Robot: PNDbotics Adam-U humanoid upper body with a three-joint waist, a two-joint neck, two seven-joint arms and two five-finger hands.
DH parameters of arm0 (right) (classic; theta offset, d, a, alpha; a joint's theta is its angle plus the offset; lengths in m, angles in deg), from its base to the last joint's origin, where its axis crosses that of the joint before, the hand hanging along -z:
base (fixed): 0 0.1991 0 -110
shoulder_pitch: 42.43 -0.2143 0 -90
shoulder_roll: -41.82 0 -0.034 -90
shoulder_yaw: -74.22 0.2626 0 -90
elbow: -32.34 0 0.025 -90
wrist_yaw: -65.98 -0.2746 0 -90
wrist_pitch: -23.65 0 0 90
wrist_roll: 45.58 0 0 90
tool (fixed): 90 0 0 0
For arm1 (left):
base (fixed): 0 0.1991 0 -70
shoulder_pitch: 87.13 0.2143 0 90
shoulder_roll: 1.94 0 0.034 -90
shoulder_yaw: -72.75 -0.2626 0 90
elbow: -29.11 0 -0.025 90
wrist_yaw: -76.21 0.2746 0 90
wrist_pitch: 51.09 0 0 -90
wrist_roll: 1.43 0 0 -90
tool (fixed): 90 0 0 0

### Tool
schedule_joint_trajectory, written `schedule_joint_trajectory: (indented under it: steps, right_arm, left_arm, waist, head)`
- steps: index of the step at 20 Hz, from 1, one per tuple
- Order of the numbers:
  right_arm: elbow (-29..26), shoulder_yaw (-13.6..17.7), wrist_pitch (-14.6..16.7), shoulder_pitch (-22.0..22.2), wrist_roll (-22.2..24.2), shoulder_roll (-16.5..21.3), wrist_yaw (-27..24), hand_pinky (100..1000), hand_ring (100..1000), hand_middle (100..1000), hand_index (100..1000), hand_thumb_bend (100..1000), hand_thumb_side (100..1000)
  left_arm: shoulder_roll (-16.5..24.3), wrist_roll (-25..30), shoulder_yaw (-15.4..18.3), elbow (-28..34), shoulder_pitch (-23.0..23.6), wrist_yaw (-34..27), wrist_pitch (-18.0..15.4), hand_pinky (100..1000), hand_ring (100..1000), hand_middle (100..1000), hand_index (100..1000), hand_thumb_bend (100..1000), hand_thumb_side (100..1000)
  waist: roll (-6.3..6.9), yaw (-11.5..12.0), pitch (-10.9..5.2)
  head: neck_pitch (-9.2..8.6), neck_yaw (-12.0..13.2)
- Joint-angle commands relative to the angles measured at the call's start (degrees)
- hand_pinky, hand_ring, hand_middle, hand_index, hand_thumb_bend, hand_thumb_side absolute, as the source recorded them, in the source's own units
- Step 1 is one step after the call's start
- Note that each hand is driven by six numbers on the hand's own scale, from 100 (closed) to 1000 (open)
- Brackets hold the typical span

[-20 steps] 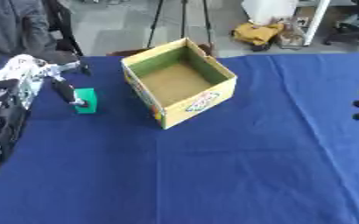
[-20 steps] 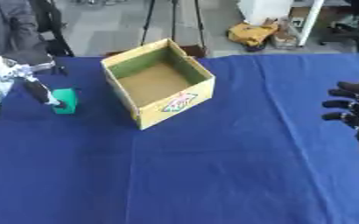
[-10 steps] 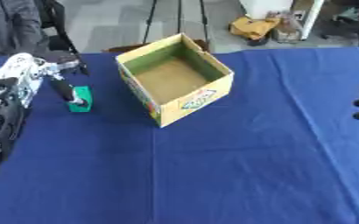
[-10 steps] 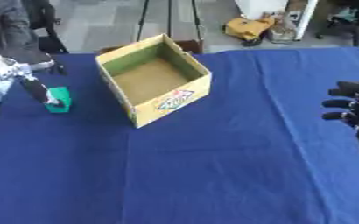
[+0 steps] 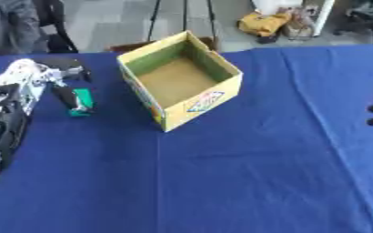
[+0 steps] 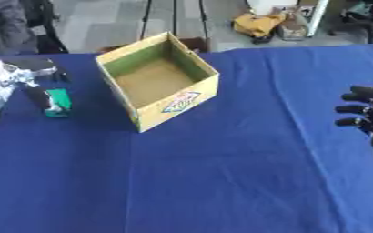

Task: Pick up objects on the table and place them in the box.

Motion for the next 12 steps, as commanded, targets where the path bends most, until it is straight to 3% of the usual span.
schedule_joint_trajectory:
  steps: [1, 12]
  right_arm:
    - [-0.75, 0.55, 0.15, -0.8, 0.16, 1.11, 0.61, 597, 692, 710, 815, 100, 891]
    - [-0.59, 0.62, 0.2, -0.67, 0.29, 1.13, 0.62, 597, 692, 710, 815, 100, 891]
  left_arm:
    - [2.35, 0.22, 0.64, 0.54, -1.34, 0.26, -0.44, 721, 751, 723, 793, 611, 262]
    - [3.49, 2.59, 0.79, 0.54, -1.13, 0.69, -0.79, 720, 748, 721, 792, 625, 272]
  waist:
    - [-0.14, -0.04, -0.67]
    - [-0.25, 0.4, -0.93]
  head:
    - [-0.49, 0.06]
    - [-0.34, -0.06]
